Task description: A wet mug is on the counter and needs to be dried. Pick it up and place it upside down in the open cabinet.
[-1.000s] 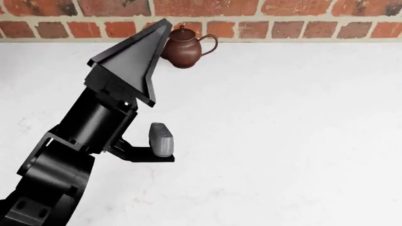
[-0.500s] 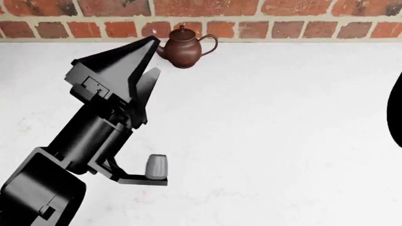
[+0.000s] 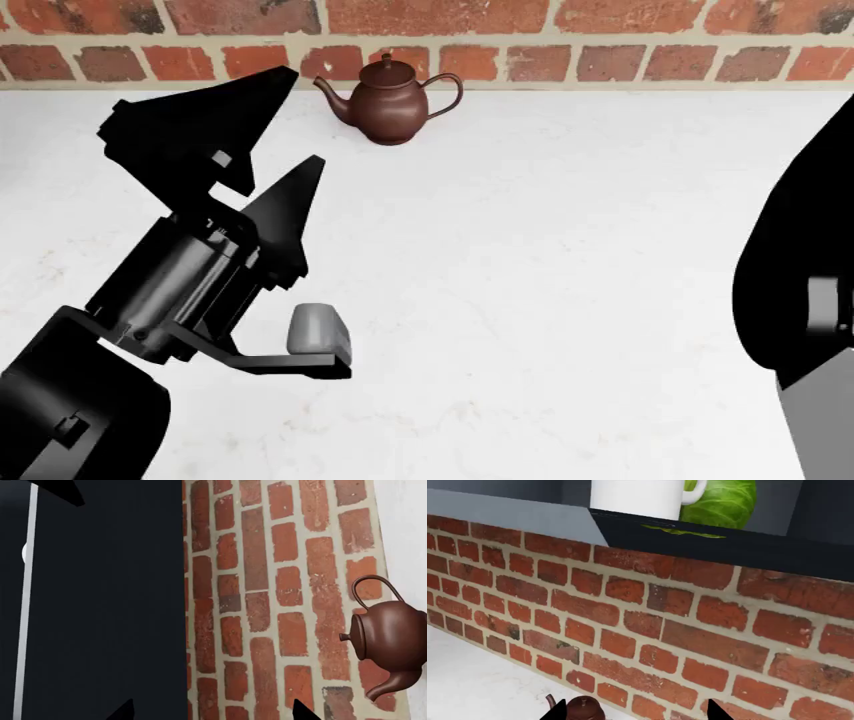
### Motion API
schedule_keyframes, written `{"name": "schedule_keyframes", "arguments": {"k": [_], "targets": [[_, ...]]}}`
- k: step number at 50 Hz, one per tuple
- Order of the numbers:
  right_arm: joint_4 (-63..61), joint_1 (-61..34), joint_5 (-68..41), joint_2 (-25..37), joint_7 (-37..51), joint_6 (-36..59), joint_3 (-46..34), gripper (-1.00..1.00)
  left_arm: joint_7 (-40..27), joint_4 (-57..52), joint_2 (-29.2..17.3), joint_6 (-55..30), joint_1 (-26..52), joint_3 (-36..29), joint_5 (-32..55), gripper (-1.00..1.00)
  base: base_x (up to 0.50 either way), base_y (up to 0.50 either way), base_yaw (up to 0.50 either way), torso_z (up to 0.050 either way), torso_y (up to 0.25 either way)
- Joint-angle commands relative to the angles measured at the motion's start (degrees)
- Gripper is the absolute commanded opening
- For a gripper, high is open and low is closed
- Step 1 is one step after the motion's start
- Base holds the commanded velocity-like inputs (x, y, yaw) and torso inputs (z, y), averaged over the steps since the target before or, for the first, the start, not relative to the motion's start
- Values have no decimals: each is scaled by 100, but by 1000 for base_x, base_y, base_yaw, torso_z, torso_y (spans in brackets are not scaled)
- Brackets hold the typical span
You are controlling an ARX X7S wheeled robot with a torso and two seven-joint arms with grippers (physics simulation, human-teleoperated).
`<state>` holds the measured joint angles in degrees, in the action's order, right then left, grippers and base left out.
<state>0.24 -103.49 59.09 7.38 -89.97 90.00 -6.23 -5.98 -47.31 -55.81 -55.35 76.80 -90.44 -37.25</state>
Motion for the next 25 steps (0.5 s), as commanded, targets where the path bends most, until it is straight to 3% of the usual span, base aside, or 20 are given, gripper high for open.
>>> {"name": "schedule_keyframes", "arguments": {"k": [1, 10, 17, 25], "targets": [[-223, 274, -121, 51, -3, 0, 156, 100, -43, -30, -14, -36, -59, 195, 263, 100, 0, 0, 0, 0, 0], [-553, 648, -203, 105, -3, 0, 273, 100, -93, -16, -3, -47, -110, 244, 277, 100, 0, 0, 0, 0, 0], [-1547, 1724, -541, 278, -3, 0, 413, 100, -306, -409, 28, -36, -507, 1496, 1931, 100, 0, 0, 0, 0, 0], [-2116, 2449, -656, 300, -3, 0, 676, 100, -395, -334, -38, 168, -814, 1894, 2560, 100, 0, 0, 0, 0, 0]]}}
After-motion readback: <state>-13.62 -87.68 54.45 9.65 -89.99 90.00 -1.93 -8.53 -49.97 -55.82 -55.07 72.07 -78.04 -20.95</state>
